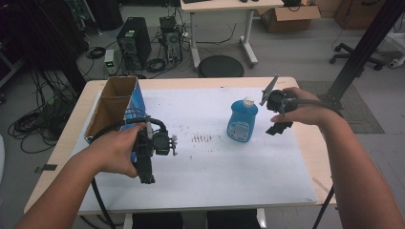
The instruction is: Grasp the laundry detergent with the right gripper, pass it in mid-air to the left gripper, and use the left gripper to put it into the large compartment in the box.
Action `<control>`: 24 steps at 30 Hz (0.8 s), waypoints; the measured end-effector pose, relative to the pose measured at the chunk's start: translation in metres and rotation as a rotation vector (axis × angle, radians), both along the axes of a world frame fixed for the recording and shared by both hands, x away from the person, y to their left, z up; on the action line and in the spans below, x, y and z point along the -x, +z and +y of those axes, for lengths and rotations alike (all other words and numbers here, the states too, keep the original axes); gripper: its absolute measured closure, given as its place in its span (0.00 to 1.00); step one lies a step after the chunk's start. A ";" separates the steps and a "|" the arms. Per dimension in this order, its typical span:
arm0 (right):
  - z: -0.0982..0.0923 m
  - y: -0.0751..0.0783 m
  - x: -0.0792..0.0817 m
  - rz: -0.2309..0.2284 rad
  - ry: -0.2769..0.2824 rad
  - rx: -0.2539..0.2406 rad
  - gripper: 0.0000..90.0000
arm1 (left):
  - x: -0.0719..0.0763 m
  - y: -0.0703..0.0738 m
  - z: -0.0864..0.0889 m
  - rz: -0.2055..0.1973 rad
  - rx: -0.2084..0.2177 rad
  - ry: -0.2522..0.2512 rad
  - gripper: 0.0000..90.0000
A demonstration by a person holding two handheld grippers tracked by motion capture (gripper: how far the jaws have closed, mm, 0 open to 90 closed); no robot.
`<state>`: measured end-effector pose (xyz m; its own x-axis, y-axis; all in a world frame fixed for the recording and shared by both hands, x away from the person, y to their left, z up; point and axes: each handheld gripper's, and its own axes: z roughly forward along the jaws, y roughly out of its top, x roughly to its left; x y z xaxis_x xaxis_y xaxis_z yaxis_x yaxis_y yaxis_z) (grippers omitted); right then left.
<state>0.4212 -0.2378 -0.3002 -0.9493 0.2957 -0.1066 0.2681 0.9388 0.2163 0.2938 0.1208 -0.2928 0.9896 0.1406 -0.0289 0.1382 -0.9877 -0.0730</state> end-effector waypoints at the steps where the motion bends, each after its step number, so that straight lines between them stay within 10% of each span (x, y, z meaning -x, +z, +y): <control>1: -0.001 -0.004 0.002 0.003 -0.002 -0.006 0.05 | 0.001 0.000 0.000 0.000 -0.002 -0.006 0.00; 24: 0.002 -0.031 0.011 -0.012 -0.048 -0.165 0.05 | 0.009 0.008 0.006 -0.011 0.018 -0.015 0.00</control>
